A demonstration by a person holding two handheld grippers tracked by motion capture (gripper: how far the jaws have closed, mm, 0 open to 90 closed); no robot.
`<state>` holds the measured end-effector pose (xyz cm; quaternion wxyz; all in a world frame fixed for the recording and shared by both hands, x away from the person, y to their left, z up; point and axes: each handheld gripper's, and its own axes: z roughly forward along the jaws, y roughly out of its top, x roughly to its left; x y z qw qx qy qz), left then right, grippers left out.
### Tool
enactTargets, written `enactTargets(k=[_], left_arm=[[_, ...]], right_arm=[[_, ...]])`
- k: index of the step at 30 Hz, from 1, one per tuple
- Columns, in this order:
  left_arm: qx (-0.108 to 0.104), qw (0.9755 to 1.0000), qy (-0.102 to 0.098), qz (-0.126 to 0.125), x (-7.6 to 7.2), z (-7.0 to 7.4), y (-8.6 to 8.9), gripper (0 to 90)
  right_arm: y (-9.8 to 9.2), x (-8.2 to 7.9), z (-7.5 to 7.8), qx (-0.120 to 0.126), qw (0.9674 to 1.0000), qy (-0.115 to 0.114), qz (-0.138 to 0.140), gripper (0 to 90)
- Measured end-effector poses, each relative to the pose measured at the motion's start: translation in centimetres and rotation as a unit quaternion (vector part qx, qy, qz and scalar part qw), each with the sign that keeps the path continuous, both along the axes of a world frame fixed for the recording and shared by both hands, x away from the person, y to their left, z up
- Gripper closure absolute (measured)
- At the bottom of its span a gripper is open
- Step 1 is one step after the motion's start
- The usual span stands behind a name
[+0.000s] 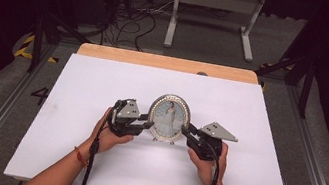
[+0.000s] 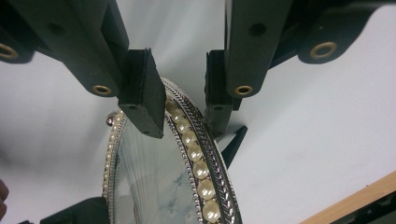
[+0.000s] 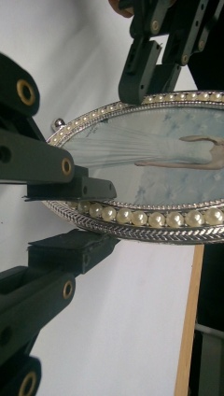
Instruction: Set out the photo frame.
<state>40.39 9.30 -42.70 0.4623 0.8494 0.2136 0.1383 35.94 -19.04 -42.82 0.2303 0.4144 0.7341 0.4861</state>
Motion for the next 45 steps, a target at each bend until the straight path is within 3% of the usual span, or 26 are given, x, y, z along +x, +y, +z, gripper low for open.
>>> enactTargets(k=[9, 16, 21, 26, 29, 33, 43, 45], left_arm=[[-0.006, 1.0000, 0.002, 0.002, 0.1, 0.0, 0.0, 68.7], [-0.008, 1.0000, -0.001, 0.004, 0.2, -0.1, -0.2, 66.5], [0.001, 1.0000, -0.008, 0.005, 0.1, 0.0, -0.3, 62.4], [0.008, 0.9998, -0.017, 0.005, -0.2, 0.3, 0.2, 56.4], [0.008, 0.9996, -0.025, 0.006, -0.5, 0.4, 0.6, 50.9], [0.026, 0.9990, -0.035, 0.011, -0.9, 0.4, 1.2, 47.1], [0.040, 0.9985, -0.032, 0.016, -1.6, 0.5, 1.9, 38.5], [0.043, 0.9982, -0.038, 0.019, -2.0, 0.4, 2.0, 37.7]], right_arm=[[0.0, 0.1, 0.0, -0.004, 1.0000, 0.002, 0.008, 72.4], [0.1, 0.0, 0.0, -0.023, 0.9997, -0.004, 0.013, 71.6], [-0.1, 0.1, 0.0, -0.028, 0.9993, 0.004, 0.025, 70.1], [-0.1, -0.1, 0.3, -0.065, 0.9971, -0.004, 0.041, 67.2], [-0.1, -0.1, 0.4, -0.067, 0.9967, -0.001, 0.046, 65.6], [-0.1, -0.2, 0.5, -0.078, 0.9955, 0.002, 0.055, 62.6], [-0.3, -0.5, 0.9, -0.105, 0.9922, -0.008, 0.067, 55.6], [-0.4, -0.6, 0.9, -0.099, 0.9926, -0.007, 0.070, 54.3]])
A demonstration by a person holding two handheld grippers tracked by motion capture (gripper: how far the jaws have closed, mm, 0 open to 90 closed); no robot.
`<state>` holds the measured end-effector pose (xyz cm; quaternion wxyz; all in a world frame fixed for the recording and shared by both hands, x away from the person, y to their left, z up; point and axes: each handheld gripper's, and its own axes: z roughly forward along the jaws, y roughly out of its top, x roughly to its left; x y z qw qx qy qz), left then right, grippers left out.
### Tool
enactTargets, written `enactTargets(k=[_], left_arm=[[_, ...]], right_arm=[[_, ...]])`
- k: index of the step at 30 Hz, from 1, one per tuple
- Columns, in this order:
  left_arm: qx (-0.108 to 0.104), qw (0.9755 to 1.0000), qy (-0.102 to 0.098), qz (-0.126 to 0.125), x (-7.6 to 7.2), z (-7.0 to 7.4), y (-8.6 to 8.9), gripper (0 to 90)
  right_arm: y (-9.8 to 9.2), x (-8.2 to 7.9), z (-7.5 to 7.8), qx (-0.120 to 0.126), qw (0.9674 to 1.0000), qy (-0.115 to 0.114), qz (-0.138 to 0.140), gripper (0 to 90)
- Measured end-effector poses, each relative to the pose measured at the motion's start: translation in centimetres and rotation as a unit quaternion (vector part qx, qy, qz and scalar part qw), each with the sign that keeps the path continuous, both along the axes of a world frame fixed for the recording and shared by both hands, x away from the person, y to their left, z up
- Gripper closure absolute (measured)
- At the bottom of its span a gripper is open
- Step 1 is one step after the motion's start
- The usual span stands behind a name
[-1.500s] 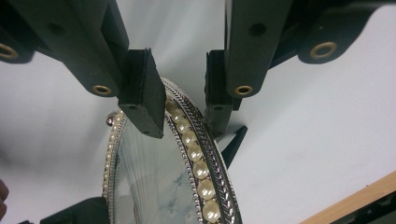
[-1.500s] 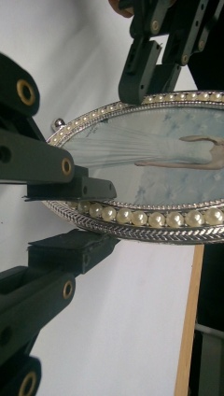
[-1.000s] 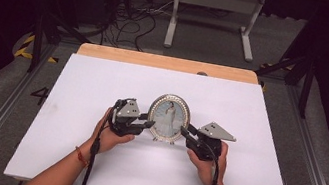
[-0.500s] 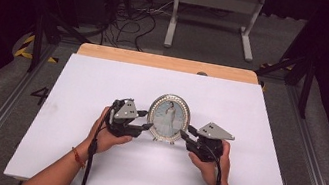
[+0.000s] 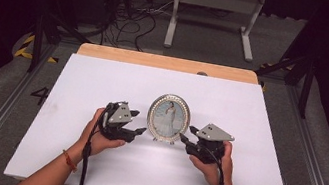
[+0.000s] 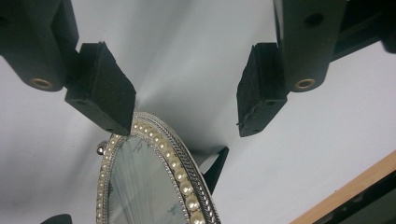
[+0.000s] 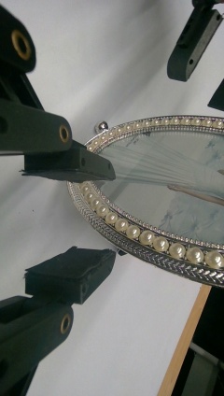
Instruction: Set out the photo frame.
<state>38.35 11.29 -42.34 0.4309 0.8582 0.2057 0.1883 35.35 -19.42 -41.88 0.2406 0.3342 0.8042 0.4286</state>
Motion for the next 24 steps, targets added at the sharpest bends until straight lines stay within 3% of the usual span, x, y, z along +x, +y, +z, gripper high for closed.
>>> enactTargets(k=[3, 7, 8, 10, 13, 16, 24], left_arm=[[0.000, 1.0000, -0.007, -0.001, -0.5, -0.2, 0.4, 36.4], [0.005, 1.0000, -0.001, 0.000, -0.9, -0.7, 1.1, 33.6], [0.007, 1.0000, -0.004, 0.001, -1.1, -0.8, 1.3, 32.5], [0.006, 1.0000, 0.005, -0.004, -1.3, -0.9, 1.6, 29.3], [0.005, 1.0000, 0.000, -0.008, -1.9, -1.1, 2.2, 27.4], [0.017, 0.9998, -0.003, -0.008, -2.3, -1.3, 2.4, 25.0], [0.013, 0.9999, 0.006, -0.002, -2.9, -1.8, 3.4, 18.2]], right_arm=[[-0.1, -0.1, -0.2, 0.000, 1.0000, 0.000, 0.003, 51.3], [-0.2, -0.2, -0.4, -0.008, 0.9998, -0.001, 0.016, 46.7], [-0.6, -0.5, -0.7, -0.009, 0.9998, -0.004, 0.018, 41.4], [-0.9, -0.7, -0.9, -0.007, 0.9997, -0.003, 0.024, 38.3], [-1.2, -0.9, -1.1, -0.015, 0.9995, -0.003, 0.027, 34.4], [-1.4, -1.1, -1.2, -0.021, 0.9993, -0.003, 0.029, 31.7], [-2.2, -1.6, -1.8, -0.041, 0.9987, -0.001, 0.029, 26.6]])
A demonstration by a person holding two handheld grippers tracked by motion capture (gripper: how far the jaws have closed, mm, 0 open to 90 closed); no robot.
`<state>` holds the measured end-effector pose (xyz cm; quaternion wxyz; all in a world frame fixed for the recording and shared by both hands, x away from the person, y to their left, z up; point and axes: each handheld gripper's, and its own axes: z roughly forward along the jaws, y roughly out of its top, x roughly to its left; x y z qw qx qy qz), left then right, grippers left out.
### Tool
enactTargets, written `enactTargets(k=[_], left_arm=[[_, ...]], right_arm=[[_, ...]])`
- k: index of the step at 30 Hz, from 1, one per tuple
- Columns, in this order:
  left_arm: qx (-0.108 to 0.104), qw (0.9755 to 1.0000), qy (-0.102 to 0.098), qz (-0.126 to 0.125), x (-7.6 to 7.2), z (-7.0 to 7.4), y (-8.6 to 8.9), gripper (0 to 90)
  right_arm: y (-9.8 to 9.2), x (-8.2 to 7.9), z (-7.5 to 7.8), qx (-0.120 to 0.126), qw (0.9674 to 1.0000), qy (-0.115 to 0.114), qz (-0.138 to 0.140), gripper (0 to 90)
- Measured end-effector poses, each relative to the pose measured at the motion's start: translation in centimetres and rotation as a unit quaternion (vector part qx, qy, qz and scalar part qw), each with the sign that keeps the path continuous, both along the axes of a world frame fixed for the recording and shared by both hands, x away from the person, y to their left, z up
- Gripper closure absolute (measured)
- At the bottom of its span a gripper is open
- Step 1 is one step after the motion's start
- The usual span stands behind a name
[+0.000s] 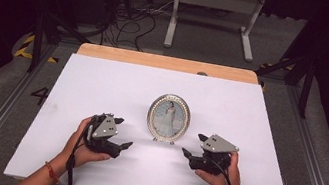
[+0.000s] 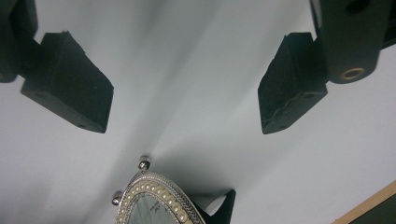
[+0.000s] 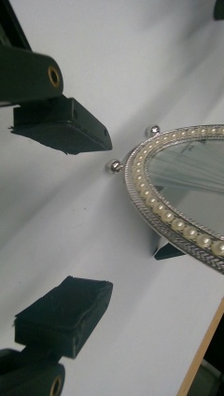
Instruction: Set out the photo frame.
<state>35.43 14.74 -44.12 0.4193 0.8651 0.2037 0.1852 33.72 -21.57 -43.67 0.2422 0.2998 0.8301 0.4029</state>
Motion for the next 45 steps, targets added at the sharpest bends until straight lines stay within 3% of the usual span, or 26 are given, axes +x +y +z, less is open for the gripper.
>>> enactTargets(k=[13, 15, 24, 45], left_arm=[[0.004, 0.9994, 0.033, 0.006, -0.7, -1.3, 1.4, 8.5], [0.001, 0.9996, 0.028, 0.004, -0.9, -1.3, 1.4, 8.3], [-0.003, 0.9998, 0.021, -0.005, -1.4, -1.5, 1.0, 4.4], [-0.001, 0.9998, 0.021, -0.001, -1.1, -1.7, 1.1, 4.4]], right_arm=[[-1.4, -0.6, -1.3, -0.011, 0.9998, 0.013, -0.007, 15.2], [-1.5, -0.8, -1.4, -0.017, 0.9998, 0.011, -0.006, 12.9], [-1.6, -1.3, -1.4, 0.005, 0.9998, 0.016, 0.010, 8.0], [-1.4, -1.3, -1.7, -0.008, 0.9998, 0.018, -0.002, 10.8]])
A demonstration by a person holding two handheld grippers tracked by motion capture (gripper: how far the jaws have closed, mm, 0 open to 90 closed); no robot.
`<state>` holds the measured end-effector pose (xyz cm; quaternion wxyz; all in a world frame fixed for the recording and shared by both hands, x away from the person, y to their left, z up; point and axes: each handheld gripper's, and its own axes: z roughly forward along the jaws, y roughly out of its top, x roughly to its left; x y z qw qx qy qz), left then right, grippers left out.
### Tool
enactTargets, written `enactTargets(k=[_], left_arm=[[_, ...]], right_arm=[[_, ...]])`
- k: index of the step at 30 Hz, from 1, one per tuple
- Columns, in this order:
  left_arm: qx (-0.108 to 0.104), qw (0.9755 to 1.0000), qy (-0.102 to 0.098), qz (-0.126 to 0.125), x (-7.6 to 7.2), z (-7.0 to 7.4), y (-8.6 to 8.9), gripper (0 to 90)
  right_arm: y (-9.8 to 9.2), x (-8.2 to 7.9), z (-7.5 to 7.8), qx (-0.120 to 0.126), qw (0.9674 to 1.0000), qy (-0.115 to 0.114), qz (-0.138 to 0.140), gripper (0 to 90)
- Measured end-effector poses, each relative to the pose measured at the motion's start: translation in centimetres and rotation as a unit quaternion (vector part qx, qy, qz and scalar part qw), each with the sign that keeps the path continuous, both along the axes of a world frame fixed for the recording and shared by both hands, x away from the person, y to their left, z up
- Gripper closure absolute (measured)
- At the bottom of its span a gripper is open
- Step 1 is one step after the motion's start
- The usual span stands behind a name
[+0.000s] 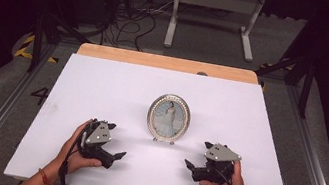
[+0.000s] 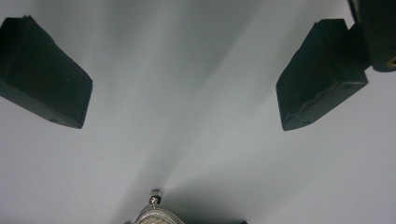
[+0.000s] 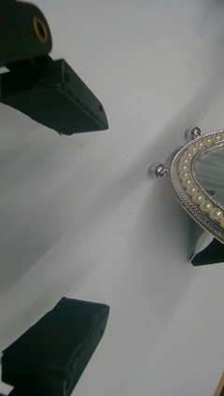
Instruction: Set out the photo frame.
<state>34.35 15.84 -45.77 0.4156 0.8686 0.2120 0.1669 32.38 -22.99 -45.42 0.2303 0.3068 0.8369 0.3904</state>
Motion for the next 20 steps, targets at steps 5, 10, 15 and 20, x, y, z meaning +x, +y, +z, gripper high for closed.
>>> enactTargets(k=[5, 10, 15, 20], left_arm=[[0.003, 1.0000, -0.001, -0.003, 0.11, -0.03, 0.01, 4.4], [0.002, 1.0000, 0.001, -0.002, 0.18, -0.07, 0.03, 4.4], [0.003, 1.0000, 0.001, -0.002, 0.36, -0.02, 0.02, 4.4], [0.008, 1.0000, 0.004, -0.002, 0.62, -0.15, -0.18, 4.4]], right_arm=[[0.05, 0.03, -0.02, -0.001, 1.0000, -0.001, 0.000, 10.6], [0.04, 0.01, 0.06, -0.002, 1.0000, -0.003, 0.000, 10.1], [0.02, -0.10, 0.10, -0.005, 1.0000, -0.005, 0.000, 10.2], [0.03, -0.28, 0.09, -0.007, 1.0000, -0.005, -0.002, 10.2]])
